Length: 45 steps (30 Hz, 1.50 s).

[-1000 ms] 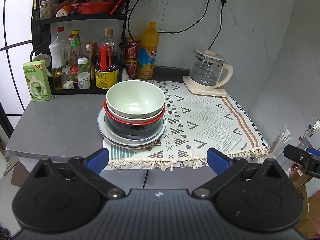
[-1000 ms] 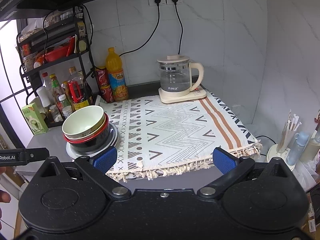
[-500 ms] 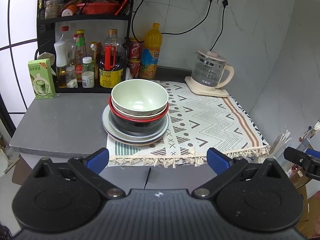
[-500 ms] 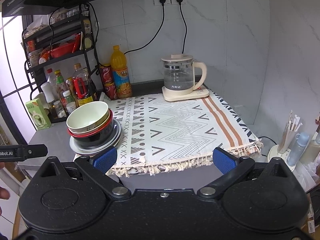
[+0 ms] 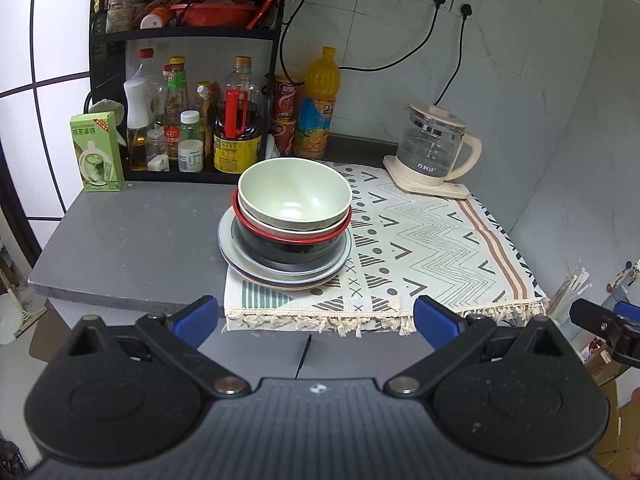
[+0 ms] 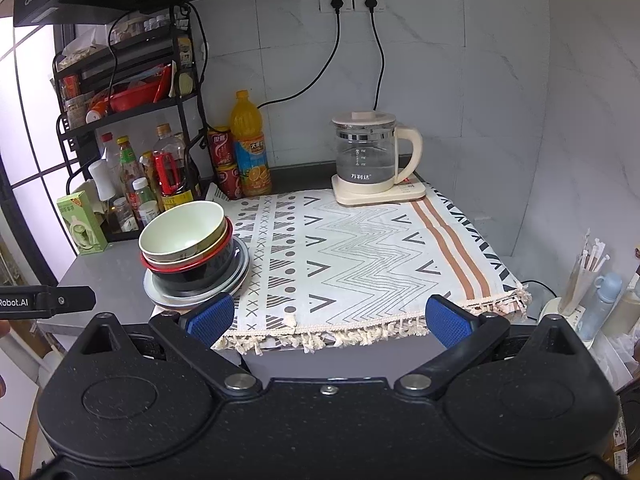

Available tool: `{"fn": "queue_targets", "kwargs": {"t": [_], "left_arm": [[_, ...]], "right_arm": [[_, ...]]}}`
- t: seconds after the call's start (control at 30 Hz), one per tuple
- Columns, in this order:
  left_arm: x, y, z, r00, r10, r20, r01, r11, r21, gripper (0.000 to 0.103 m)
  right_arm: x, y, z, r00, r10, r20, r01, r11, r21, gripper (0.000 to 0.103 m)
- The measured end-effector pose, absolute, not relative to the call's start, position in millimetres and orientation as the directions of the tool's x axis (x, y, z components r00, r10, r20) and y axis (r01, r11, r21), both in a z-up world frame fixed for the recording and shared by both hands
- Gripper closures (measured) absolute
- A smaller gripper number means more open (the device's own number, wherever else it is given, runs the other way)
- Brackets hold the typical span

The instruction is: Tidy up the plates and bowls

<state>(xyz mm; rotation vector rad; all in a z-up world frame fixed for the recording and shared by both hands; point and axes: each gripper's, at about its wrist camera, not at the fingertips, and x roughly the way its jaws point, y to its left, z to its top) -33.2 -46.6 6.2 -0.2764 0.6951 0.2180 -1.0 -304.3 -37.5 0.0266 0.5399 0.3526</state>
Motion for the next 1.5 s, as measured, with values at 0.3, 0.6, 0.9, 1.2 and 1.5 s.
{"fn": "queue_targets", "kwargs": {"t": [0.3, 0.6, 0.9, 1.2, 1.5], "left_arm": [[-30.5, -44.6, 6.7, 0.750, 0.101, -0.654, -0.277, 0.945, -0.172, 0.000], [-26.9, -43.9, 6.8, 0.752, 0.097, -0.653, -0.267, 0.949, -0.167, 0.000], [-23.5, -44.3, 6.3, 0.751, 0.086, -0.655, -0.255, 0.952, -0.167, 0.000], [-22.8, -45.6, 4.2, 0.748, 0.086, -0.659, -0.254, 0.953, -0.164, 0.000], [-20.5, -46.2, 2.0, 0.746, 0.081, -0.661, -0.248, 0.955, -0.163, 0.000]], "right_arm": [[1.3, -302.4, -37.5, 0.801, 0.336, -0.496, -0.321, 0.940, 0.120, 0.000], [2.7, -300.5, -36.9, 0.802, 0.334, -0.496, -0.317, 0.941, 0.121, 0.000], [4.1, -298.5, -37.4, 0.802, 0.328, -0.500, -0.310, 0.943, 0.122, 0.000], [4.3, -296.5, -39.0, 0.800, 0.324, -0.505, -0.307, 0.944, 0.119, 0.000], [5.1, -295.7, -41.0, 0.796, 0.321, -0.514, -0.305, 0.945, 0.119, 0.000]]}}
